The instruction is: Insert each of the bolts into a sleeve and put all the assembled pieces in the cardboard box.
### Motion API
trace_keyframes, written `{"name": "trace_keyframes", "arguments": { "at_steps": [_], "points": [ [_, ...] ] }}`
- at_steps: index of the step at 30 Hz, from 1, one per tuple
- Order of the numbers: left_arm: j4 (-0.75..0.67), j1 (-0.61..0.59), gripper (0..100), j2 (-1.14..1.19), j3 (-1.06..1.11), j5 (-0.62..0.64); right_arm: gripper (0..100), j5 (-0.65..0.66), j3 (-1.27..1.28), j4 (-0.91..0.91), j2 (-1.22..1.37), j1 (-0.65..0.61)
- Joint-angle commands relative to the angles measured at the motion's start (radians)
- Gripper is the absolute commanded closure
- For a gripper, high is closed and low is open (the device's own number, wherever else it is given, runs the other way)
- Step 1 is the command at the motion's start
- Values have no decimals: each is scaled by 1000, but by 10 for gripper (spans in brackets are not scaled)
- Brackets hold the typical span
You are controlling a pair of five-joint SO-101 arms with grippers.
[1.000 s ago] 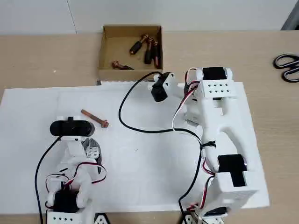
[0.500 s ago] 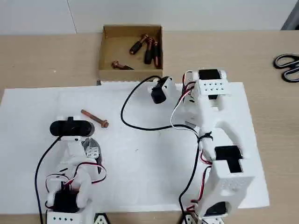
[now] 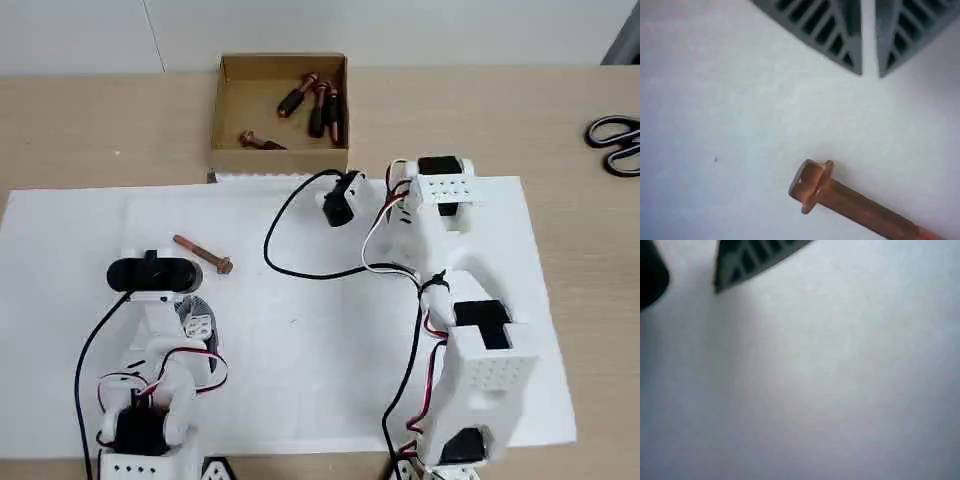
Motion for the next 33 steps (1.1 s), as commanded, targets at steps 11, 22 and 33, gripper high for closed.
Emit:
{"name": "trace_keyframes", "arguments": {
  "at_steps": [11,22,33],
  "points": [
    [-20,0,994,-9,-5,-2,924,11,-26,-47,22,-12],
    [-20,0,994,-9,-5,-2,975,-6,-28,-36,15,-24],
    [-20,0,994,-9,-5,-2,995,-318,-106,96,-189,-27]
  ]
}}
